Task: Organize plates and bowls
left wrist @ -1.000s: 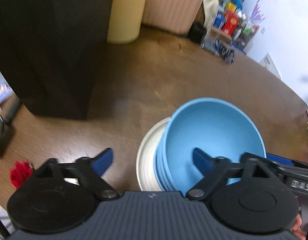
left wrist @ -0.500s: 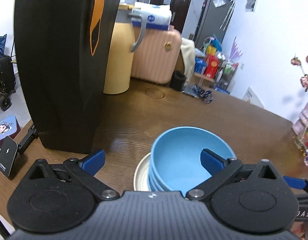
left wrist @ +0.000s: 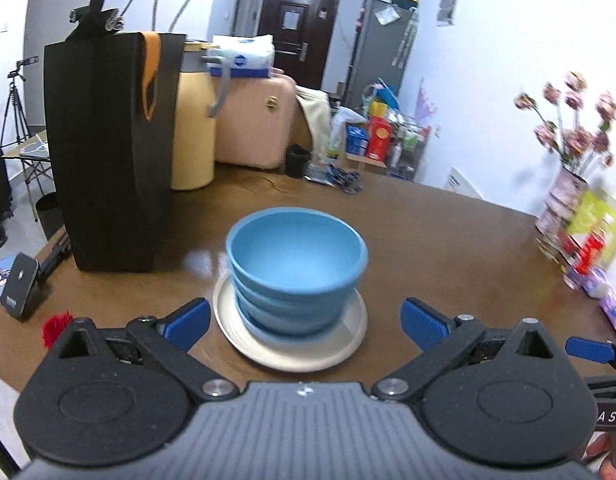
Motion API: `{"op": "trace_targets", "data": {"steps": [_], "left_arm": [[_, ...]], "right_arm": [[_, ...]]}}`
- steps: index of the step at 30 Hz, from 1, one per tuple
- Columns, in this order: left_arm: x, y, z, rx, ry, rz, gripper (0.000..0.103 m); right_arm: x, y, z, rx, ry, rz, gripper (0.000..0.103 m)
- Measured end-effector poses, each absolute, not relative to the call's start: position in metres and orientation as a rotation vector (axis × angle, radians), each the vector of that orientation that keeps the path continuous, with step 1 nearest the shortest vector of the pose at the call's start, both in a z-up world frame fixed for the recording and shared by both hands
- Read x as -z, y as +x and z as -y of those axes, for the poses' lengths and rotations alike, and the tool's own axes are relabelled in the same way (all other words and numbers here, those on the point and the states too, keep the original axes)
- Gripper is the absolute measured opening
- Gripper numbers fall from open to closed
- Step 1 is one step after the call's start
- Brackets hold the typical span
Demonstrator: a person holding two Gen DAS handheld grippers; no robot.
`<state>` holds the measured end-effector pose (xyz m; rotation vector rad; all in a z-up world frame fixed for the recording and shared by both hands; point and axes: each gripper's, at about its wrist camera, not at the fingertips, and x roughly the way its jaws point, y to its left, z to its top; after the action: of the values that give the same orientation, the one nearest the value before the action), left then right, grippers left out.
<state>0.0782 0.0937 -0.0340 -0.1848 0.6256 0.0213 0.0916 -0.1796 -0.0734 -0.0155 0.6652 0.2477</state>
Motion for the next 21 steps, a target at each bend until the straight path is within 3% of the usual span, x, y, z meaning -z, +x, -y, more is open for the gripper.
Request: {"op": "trace_targets", "data": {"steps": [21], "left_arm": [[0.039, -0.053, -0.035, 0.118, -0.114, -0.618, 0.103]], "right_arm": [[0.074, -0.067, 0.236, -0.112, 0.051, -0.569, 0.103]]}}
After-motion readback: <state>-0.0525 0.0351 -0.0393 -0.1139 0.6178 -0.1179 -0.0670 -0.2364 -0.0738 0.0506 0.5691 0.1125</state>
